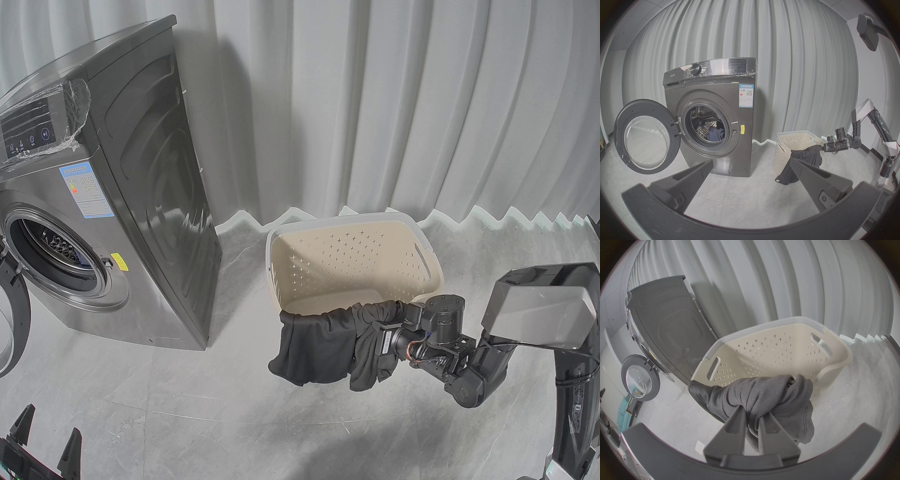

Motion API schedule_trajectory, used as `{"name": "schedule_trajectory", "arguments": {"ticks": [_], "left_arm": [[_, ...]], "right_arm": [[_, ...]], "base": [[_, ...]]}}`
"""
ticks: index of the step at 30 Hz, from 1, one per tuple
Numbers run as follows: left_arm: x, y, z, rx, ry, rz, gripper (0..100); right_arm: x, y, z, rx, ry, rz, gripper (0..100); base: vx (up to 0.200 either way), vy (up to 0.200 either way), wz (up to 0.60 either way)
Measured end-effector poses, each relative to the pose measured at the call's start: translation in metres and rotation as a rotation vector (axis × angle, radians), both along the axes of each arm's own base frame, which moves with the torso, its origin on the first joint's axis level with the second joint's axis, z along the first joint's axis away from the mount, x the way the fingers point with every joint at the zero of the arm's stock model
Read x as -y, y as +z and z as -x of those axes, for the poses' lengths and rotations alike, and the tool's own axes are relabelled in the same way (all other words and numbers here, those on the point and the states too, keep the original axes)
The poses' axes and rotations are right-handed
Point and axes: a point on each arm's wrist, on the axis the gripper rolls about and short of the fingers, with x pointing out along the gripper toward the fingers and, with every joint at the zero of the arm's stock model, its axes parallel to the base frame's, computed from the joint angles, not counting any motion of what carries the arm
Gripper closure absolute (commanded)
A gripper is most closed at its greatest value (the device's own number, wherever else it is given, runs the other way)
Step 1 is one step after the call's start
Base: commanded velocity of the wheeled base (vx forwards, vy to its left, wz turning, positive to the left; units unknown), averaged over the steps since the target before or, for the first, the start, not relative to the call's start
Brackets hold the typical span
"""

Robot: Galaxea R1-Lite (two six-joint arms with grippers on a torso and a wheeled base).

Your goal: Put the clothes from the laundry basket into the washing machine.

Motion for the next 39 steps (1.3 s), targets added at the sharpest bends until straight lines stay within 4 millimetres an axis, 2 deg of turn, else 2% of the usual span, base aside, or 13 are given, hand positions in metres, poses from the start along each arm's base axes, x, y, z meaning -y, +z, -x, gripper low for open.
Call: {"name": "schedule_trajectory", "arguments": {"ticks": [8,21,30,39], "left_arm": [[0.000,0.000,0.000,0.000,0.002,0.000,0],[0.000,0.000,0.000,0.000,0.002,0.000,0],[0.000,0.000,0.000,0.000,0.002,0.000,0],[0.000,0.000,0.000,0.000,0.003,0.002,0]], "right_arm": [[0.006,0.029,0.012,0.067,-0.006,-0.033,100],[0.007,0.057,0.018,0.168,-0.042,-0.061,100],[0.010,0.089,0.039,0.244,-0.042,-0.047,100],[0.016,0.132,0.077,0.333,-0.013,-0.054,100]], "base": [[0.000,0.000,0.00],[0.000,0.000,0.00],[0.000,0.000,0.00],[0.000,0.000,0.00]]}}
